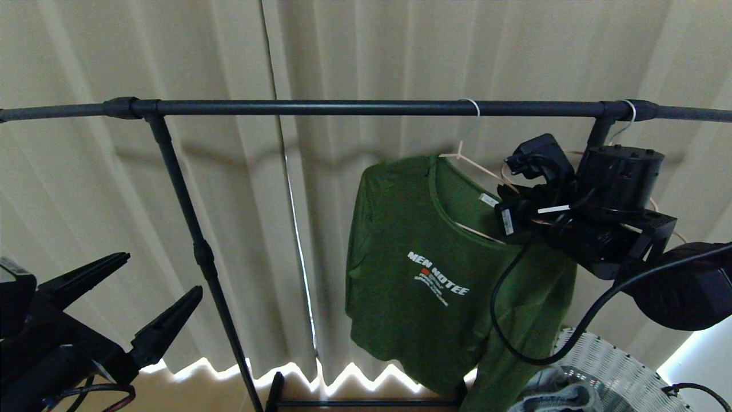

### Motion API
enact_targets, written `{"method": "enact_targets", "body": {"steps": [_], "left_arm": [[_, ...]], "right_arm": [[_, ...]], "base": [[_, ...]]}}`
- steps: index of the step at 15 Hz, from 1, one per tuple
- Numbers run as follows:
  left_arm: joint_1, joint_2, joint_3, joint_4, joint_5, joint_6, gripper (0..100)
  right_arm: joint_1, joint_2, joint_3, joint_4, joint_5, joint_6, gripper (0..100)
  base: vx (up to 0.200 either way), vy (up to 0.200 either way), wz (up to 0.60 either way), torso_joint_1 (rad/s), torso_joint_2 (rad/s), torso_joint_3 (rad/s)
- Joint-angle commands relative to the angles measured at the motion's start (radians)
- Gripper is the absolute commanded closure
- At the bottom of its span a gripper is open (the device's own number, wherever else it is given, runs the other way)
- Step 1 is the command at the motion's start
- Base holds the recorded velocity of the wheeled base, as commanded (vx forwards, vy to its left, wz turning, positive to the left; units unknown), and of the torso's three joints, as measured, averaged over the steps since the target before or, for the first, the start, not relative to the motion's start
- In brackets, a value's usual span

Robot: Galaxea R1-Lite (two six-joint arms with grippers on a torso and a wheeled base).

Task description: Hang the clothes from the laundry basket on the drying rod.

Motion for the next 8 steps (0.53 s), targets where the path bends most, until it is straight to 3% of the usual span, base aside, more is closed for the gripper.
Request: {"method": "enact_targets", "body": {"steps": [1,2,3,8], "left_arm": [[-0.001,0.002,0.0,0.0,0.0,0.0,0],[-0.001,0.002,0.001,0.0,0.0,0.0,0],[-0.001,0.002,0.001,0.0,0.0,0.0,0],[-0.001,0.001,0.0,0.0,0.0,0.0,0]], "right_arm": [[0.001,0.0,0.001,0.002,0.0,-0.001,100],[0.001,-0.003,0.001,0.002,0.0,-0.002,100],[0.001,-0.005,0.002,0.002,0.0,-0.002,0],[0.001,-0.002,0.028,-0.076,0.014,0.008,0]], "base": [[0.0,0.0,0.0,0.0,0.0,0.0],[0.0,0.0,0.0,0.0,0.0,0.0],[0.0,0.0,0.0,0.0,0.0,0.0],[0.0,0.0,0.0,0.0,0.0,0.0]]}}
